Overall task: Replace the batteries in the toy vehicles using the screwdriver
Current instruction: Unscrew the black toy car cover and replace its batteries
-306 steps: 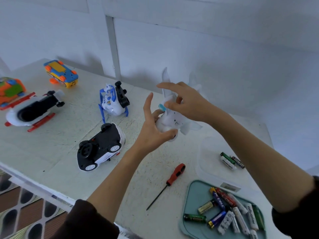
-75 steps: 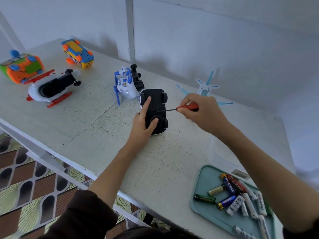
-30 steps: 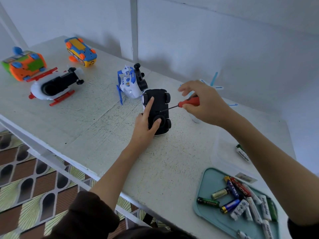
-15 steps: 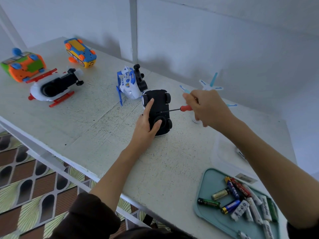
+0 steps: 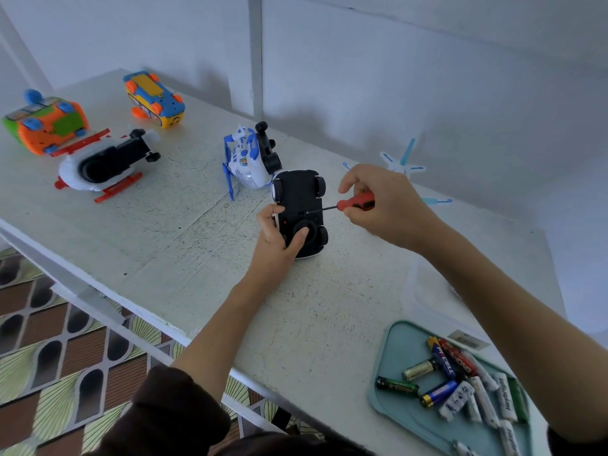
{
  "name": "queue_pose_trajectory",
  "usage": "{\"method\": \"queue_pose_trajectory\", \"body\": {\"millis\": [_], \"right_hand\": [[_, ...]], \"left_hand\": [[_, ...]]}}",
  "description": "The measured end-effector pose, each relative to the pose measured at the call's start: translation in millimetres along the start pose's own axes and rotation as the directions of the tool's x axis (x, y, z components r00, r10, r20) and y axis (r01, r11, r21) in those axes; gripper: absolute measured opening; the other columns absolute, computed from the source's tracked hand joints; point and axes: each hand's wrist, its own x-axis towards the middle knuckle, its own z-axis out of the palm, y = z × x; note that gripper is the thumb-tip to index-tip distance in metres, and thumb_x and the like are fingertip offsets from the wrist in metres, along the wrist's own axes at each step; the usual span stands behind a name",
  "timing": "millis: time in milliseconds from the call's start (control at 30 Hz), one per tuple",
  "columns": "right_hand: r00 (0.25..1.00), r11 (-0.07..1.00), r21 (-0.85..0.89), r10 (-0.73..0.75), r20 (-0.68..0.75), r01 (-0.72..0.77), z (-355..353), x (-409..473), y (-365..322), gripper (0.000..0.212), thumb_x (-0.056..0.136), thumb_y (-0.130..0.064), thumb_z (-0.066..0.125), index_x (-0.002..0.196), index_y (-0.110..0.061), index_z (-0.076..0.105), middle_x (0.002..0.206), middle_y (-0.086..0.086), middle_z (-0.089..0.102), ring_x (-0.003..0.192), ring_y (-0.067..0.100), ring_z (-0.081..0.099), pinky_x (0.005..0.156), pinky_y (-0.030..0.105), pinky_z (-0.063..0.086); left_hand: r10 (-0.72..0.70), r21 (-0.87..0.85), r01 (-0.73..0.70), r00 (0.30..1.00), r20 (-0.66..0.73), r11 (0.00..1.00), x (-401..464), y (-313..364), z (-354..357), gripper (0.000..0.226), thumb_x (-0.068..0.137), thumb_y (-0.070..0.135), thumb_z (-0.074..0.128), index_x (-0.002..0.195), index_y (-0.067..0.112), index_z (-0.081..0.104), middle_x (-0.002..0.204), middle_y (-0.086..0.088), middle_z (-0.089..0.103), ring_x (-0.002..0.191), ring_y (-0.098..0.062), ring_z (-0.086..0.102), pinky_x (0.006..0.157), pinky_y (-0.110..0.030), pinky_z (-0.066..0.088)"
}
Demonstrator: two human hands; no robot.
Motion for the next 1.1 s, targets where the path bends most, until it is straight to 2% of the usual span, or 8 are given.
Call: {"method": "queue_pose_trajectory", "body": {"millis": [167, 367, 500, 633, 767, 900, 1000, 1100], "right_hand": [[0.985, 0.988, -0.010, 0.155, 0.072, -0.154, 2.4, -0.9, 2.1, 0.026, 0.091, -0.038, 0.051, 0.098, -0.013, 0.054, 0.065, 0.000, 0.060, 0.043, 0.011, 0.058, 0.053, 0.025, 0.053], [0.998, 0.997, 0.043, 0.067, -0.013, -0.067, 5.4, -2.6, 10.3, 0.021, 0.083, -0.009, 0.063, 0.103, -0.010, 0.056, 0.068, 0.001, 0.054, 0.059, 0.013, 0.052, 0.059, 0.010, 0.041], [0.976, 0.974, 0.090, 0.201, 0.083, -0.208, 6.8, -3.7, 12.4, 0.025, 0.092, -0.033, 0.052, 0.106, -0.013, 0.048, 0.071, 0.003, 0.060, 0.044, 0.010, 0.059, 0.046, 0.021, 0.050], [0.994, 0.994, 0.008, 0.110, 0.007, -0.110, 9.0, -4.2, 16.0, 0.012, 0.091, -0.015, 0.054, 0.100, -0.007, 0.059, 0.065, 0.002, 0.060, 0.049, 0.008, 0.056, 0.052, 0.018, 0.048], [0.999, 0.998, 0.050, 0.040, 0.018, -0.041, 8.6, -5.7, 15.5, 0.025, 0.082, -0.011, 0.067, 0.105, -0.011, 0.057, 0.078, 0.006, 0.060, 0.067, 0.018, 0.060, 0.068, 0.025, 0.054], [0.981, 0.981, 0.047, 0.186, 0.057, -0.188, 12.0, -3.5, 18.1, 0.022, 0.094, -0.030, 0.048, 0.100, -0.010, 0.057, 0.062, -0.005, 0.056, 0.038, 0.005, 0.054, 0.046, 0.016, 0.048], [0.996, 0.996, 0.024, 0.087, -0.013, -0.087, 11.1, -2.8, 19.8, 0.011, 0.088, -0.015, 0.060, 0.098, -0.009, 0.060, 0.065, -0.003, 0.056, 0.053, 0.006, 0.054, 0.056, 0.009, 0.044], [1.000, 1.000, -0.006, 0.018, 0.015, -0.018, 10.1, -3.3, 20.3, 0.027, 0.077, -0.001, 0.067, 0.102, -0.010, 0.060, 0.079, -0.001, 0.054, 0.067, 0.011, 0.052, 0.065, 0.007, 0.041]], "left_hand": [[-0.003, 0.002, 0.003, 1.000, -0.008, 1.000, -0.2, 0.6, -0.1, 0.041, 0.095, 0.014, 0.054, 0.111, 0.028, 0.019, 0.111, -0.008, 0.055, 0.095, -0.026, 0.062, 0.081, -0.035, 0.054], [-0.013, -0.028, 0.013, 1.000, -0.003, 1.000, 1.6, -2.7, -0.1, 0.042, 0.095, 0.014, 0.055, 0.112, 0.031, 0.020, 0.110, -0.008, 0.056, 0.093, -0.022, 0.062, 0.081, -0.029, 0.052], [-0.028, -0.043, 0.028, 1.000, 0.002, 0.999, 1.6, -2.7, 0.1, 0.048, 0.094, 0.013, 0.055, 0.119, 0.028, 0.017, 0.105, -0.003, 0.054, 0.088, -0.012, 0.060, 0.076, -0.015, 0.050], [-0.041, -0.048, 0.041, 0.999, -0.002, 0.998, 1.7, -2.4, 0.2, 0.051, 0.094, 0.013, 0.055, 0.121, 0.030, 0.016, 0.102, -0.001, 0.054, 0.087, -0.008, 0.060, 0.072, -0.008, 0.047], [-0.033, -0.040, 0.033, 0.999, -0.004, 0.999, 0.4, -0.1, -0.1, 0.050, 0.094, 0.013, 0.055, 0.121, 0.029, 0.016, 0.102, -0.001, 0.054, 0.087, -0.011, 0.060, 0.076, -0.016, 0.049], [-0.044, -0.039, 0.044, 0.999, -0.001, 0.998, 0.3, 0.7, 0.1, 0.050, 0.094, 0.013, 0.055, 0.121, 0.030, 0.016, 0.107, -0.005, 0.055, 0.090, -0.015, 0.060, 0.080, -0.024, 0.048], [-0.060, -0.034, 0.060, 0.998, -0.007, 0.998, 0.6, 0.5, -0.2, 0.051, 0.094, 0.014, 0.055, 0.122, 0.031, 0.015, 0.102, 0.000, 0.055, 0.087, -0.012, 0.060, 0.077, -0.020, 0.048], [-0.069, -0.032, 0.068, 0.998, -0.006, 0.997, 1.0, 0.4, -0.4, 0.051, 0.094, 0.015, 0.055, 0.121, 0.033, 0.015, 0.101, 0.003, 0.055, 0.089, -0.014, 0.061, 0.081, -0.025, 0.050]]}}
